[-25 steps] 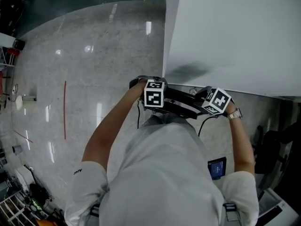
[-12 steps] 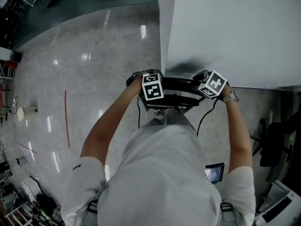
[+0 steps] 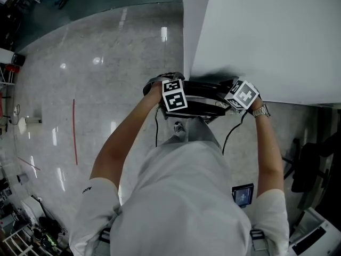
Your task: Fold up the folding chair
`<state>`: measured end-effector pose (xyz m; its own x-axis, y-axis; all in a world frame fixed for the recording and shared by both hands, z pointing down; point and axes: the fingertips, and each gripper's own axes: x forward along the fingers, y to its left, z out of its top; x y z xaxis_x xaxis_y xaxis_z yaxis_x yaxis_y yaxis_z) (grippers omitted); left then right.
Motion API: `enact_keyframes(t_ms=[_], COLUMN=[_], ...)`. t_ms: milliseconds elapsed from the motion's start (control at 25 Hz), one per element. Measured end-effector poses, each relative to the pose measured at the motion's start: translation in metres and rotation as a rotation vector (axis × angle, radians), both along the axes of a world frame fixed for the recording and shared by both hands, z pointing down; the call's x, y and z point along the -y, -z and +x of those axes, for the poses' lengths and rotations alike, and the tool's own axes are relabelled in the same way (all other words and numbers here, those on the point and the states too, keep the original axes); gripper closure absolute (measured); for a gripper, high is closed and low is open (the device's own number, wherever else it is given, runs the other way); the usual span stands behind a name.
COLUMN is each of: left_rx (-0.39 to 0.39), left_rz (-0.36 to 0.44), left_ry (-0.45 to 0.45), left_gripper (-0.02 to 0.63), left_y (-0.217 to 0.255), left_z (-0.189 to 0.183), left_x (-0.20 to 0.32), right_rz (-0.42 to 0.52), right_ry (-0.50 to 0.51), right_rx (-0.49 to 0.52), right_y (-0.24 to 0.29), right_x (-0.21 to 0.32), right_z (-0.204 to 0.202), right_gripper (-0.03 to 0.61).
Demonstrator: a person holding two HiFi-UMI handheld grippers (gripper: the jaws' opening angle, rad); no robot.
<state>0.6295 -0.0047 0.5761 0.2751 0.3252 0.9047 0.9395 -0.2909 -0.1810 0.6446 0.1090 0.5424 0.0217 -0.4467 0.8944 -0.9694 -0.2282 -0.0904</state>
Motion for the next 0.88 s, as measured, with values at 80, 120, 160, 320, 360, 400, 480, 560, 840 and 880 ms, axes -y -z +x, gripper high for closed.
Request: enact_keyframes(t_ms=[80, 120, 160, 320, 360, 400, 480, 560, 840, 880], left_rx=[0.003, 0.006, 0.011, 0.039, 0.036, 0.029, 0.021, 0.038, 0.061, 0.063], left_rz=[-0.001, -0.001, 0.0, 0.005, 0.004, 0.001, -0.006, -0.002, 0.0, 0.0], left_ry=[0.001, 0.002, 0.003, -0.005, -0.007, -0.01, -0.014, -0.012, 0.01, 0.011], left_gripper=[0.43, 0.43, 0.43, 0.426, 0.426, 0.426, 0.426, 0.426, 0.426, 0.426], left_y=[-0.001, -0.002, -0.002, -0.003, -0.003, -0.003, -0.005, -0.006, -0.009, -0.009], left_z=[0.005, 0.006, 0.006, 0.008, 0.01, 0.011, 0.015, 0.018, 0.035, 0.035], left_x=[0.001, 0.001, 0.001, -0.001, -0.001, -0.002, -0.001, 0.002, 0.009, 0.009], right_rz=[0.011, 0.015, 0.015, 0.016, 0.019, 0.021, 0.023, 0.031, 0.167, 0.18], right_ry=[-0.015, -0.021, -0.026, -0.048, -0.057, -0.069, -0.104, -0.132, -0.185, -0.189], right_rx=[-0.014, -0.016, -0.017, -0.06, -0.082, -0.104, -0.138, -0.153, -0.122, -0.119], right_y=[-0.001, -0.001, -0.001, 0.0, 0.0, 0.0, 0.002, 0.008, 0.046, 0.047], right_x=[0.001, 0.001, 0.001, -0.002, -0.002, -0.004, -0.005, -0.005, -0.007, -0.007], right_z=[0.006, 0.007, 0.008, 0.01, 0.012, 0.014, 0.018, 0.022, 0.017, 0.015], right_gripper=[0.442, 0.44, 0.439, 0.436, 0.434, 0.434, 0.434, 0.434, 0.436, 0.436])
